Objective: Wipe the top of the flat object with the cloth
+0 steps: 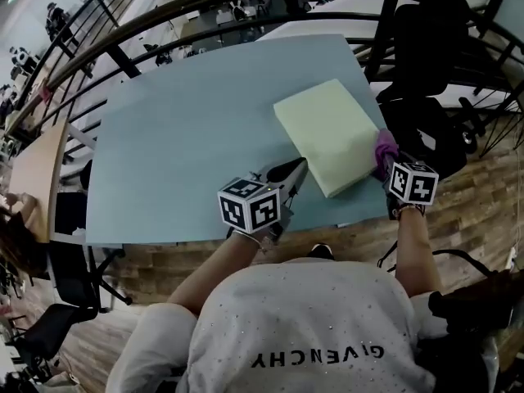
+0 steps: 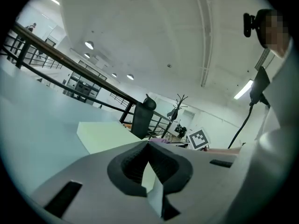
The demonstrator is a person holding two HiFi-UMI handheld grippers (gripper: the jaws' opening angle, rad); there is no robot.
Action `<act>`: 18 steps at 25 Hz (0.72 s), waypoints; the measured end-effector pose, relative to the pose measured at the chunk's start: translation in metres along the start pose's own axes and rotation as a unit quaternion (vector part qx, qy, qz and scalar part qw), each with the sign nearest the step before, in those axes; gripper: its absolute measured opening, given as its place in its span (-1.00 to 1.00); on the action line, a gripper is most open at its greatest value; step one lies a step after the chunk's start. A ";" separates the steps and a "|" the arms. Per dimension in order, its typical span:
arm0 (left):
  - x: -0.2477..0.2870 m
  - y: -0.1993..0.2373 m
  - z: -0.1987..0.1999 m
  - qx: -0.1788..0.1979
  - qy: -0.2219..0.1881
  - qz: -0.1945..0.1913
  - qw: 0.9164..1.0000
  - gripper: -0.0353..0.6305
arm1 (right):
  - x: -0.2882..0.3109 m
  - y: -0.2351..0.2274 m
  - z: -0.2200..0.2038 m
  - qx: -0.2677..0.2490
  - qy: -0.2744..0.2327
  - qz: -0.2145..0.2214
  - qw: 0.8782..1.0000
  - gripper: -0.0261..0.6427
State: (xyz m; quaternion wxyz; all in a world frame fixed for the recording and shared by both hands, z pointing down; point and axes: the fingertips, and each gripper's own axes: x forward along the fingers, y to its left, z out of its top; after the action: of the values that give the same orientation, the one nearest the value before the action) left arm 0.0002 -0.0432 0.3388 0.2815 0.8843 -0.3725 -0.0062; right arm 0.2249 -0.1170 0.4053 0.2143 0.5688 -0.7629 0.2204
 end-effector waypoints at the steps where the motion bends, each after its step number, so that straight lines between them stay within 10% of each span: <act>1: -0.008 0.000 0.010 0.006 -0.004 0.004 1.000 -0.90 | -0.006 0.009 0.009 0.006 -0.019 0.004 1.000 -0.77; 8: -0.063 -0.026 0.050 0.070 -0.044 -0.012 0.997 -0.89 | -0.064 0.101 0.057 0.054 -0.143 0.094 0.984 -0.77; 18: -0.136 -0.042 0.047 0.088 -0.063 -0.045 0.993 -0.89 | -0.133 0.192 0.055 0.021 -0.180 0.114 0.977 -0.78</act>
State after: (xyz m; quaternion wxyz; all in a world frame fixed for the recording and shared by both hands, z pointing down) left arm -0.0809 0.0472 0.2515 0.1777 0.9195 -0.3482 -0.0412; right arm 0.0705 0.0030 0.2657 0.0351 0.5124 -0.8442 0.1532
